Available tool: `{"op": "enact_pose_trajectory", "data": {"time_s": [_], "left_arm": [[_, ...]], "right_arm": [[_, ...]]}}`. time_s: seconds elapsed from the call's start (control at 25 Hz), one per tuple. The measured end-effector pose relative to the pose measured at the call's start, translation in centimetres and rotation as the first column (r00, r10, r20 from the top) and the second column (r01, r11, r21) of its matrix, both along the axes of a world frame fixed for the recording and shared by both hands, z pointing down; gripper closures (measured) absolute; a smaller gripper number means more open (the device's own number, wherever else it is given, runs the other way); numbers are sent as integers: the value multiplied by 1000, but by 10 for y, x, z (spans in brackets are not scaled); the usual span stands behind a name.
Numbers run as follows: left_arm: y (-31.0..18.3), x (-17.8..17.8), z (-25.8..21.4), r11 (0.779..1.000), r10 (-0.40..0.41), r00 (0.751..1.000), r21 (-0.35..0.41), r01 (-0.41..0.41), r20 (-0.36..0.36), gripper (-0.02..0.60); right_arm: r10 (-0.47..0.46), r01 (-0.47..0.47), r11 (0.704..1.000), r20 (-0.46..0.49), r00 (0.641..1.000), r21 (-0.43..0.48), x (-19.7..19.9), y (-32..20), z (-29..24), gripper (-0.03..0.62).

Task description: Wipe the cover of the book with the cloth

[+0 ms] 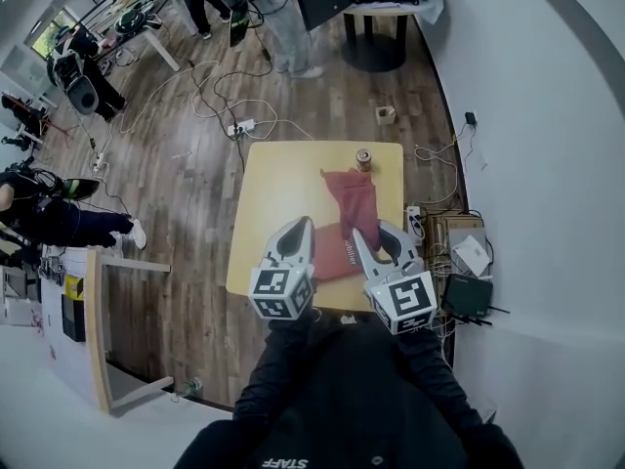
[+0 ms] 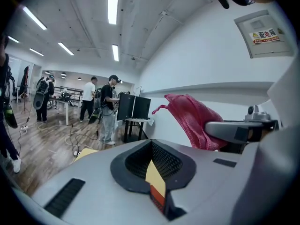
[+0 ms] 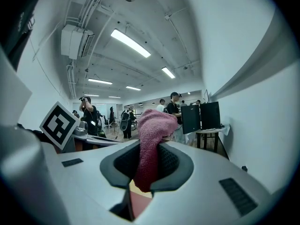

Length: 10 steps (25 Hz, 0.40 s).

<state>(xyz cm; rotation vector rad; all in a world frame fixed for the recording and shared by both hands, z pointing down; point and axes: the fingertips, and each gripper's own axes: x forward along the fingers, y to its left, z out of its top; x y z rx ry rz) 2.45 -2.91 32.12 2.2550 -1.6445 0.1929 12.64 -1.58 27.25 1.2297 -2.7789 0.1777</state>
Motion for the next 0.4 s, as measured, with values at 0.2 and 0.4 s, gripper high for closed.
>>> {"op": "enact_pose_trajectory", "data": {"time_s": [0.2, 0.4], "left_arm": [[-4, 4, -4, 1000, 13, 1000, 10, -13, 7, 548], [-5, 6, -2, 1000, 16, 1000, 10, -16, 11, 548]], "right_arm": [[12, -12, 1000, 1, 1000, 9, 3, -2, -3, 519], [37, -36, 999, -7, 999, 19, 8, -6, -1, 519]]}}
